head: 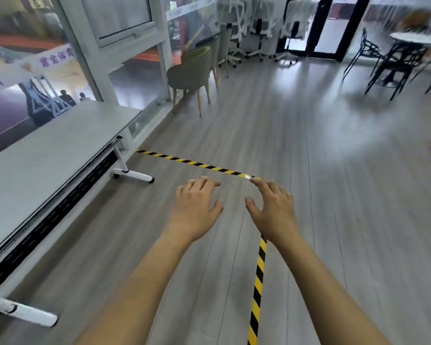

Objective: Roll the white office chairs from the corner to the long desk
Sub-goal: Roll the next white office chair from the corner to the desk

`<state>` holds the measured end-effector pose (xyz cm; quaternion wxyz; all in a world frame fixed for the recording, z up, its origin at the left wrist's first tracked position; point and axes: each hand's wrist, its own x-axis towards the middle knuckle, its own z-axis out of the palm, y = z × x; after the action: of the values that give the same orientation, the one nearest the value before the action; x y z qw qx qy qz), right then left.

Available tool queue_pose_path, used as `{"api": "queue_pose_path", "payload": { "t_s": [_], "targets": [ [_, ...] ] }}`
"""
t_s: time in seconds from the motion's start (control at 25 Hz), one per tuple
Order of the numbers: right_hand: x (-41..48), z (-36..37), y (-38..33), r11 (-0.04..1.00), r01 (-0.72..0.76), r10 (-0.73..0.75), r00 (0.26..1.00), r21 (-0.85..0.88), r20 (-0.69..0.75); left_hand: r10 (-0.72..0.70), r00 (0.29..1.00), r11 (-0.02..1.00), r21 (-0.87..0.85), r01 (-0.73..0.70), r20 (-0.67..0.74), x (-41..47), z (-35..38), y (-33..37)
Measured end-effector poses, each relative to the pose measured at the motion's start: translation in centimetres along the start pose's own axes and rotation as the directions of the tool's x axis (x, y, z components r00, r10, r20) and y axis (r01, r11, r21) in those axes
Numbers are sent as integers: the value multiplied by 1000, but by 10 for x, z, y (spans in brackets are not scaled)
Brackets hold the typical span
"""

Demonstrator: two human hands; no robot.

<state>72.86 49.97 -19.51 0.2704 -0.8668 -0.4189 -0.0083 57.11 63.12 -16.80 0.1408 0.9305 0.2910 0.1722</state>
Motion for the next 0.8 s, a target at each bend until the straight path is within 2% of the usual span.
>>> {"api": "queue_pose_path", "payload": {
  "t_s": [0.12,0.36,0.56,0.8],
  "targets": [
    [68,-2,42,998,-55,55,998,-2,-34,89,996,996,31,-89,15,88,27,13],
    [236,6,147,996,-85,85,994,1,-67,139,989,990,15,-139,53,280,102,39],
    [400,0,242,994,-113,113,991,-4,-68,122,988,992,-11,-122,97,448,152,73],
    [581,26,299,999,-40,40,999,-4,-36,73,995,997,2,-73,63,625,196,66]
  ]
}}
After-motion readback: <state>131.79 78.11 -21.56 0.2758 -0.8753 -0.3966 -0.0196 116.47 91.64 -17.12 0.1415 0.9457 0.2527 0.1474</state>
